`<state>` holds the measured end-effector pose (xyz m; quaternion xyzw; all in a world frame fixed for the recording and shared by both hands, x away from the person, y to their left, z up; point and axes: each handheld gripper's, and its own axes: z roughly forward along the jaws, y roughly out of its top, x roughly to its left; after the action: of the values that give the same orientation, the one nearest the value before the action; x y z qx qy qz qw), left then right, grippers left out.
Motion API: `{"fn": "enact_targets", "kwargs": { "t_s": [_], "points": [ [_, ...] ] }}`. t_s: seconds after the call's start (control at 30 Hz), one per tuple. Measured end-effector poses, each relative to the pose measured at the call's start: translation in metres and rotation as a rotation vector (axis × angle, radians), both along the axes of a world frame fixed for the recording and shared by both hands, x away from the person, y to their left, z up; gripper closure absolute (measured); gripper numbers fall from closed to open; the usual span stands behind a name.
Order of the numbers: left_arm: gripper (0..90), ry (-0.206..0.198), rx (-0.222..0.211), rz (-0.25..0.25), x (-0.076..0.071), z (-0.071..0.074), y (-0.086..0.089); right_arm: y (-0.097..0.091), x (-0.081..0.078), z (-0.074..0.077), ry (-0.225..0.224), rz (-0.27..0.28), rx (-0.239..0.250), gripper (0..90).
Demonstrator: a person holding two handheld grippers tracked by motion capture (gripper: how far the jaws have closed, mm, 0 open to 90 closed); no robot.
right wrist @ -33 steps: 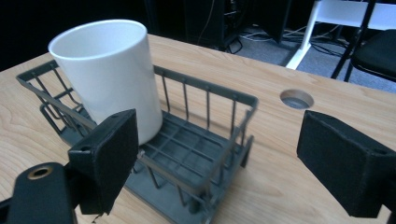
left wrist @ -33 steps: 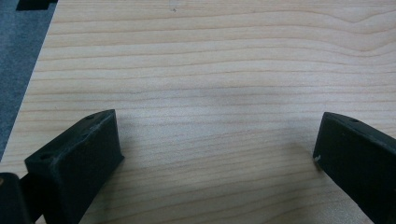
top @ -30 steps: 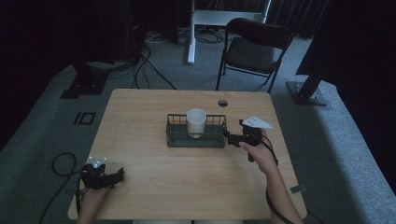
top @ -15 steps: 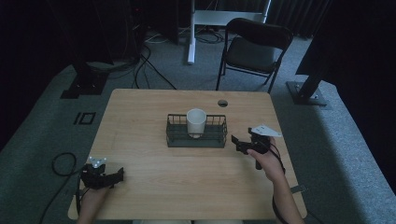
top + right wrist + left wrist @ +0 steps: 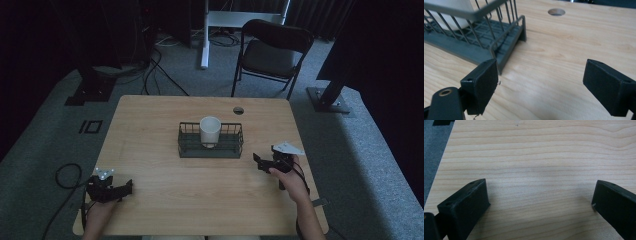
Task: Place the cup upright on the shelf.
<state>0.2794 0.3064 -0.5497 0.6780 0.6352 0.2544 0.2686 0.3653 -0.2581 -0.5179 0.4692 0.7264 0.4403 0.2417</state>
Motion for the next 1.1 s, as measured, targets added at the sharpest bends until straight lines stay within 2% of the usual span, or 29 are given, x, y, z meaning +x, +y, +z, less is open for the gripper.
{"fn": "enact_targets", "kwargs": {
  "t_s": [0.4, 0.43, 0.83, 1.1],
  "points": [
    [0.9, 0.000, 0.000, 0.000, 0.000, 0.000, 0.000, -0.011, -0.011, -0.012, 0.030, -0.024, -0.034, 12.7],
    [1.0, 0.000, 0.000, 0.000, 0.000, 0.000, 0.000, -0.012, -0.014, -0.015, 0.037, -0.027, -0.051, 12.7],
    [1.0, 0.000, 0.001, -0.001, 0.000, 0.000, 0.000, -0.029, -0.031, -0.026, 0.082, -0.111, -0.079, 12.6],
    [1.0, 0.001, 0.001, -0.001, 0.000, 0.000, 0.000, -0.037, -0.042, -0.031, 0.104, -0.128, -0.101, 12.6]
  ]
}}
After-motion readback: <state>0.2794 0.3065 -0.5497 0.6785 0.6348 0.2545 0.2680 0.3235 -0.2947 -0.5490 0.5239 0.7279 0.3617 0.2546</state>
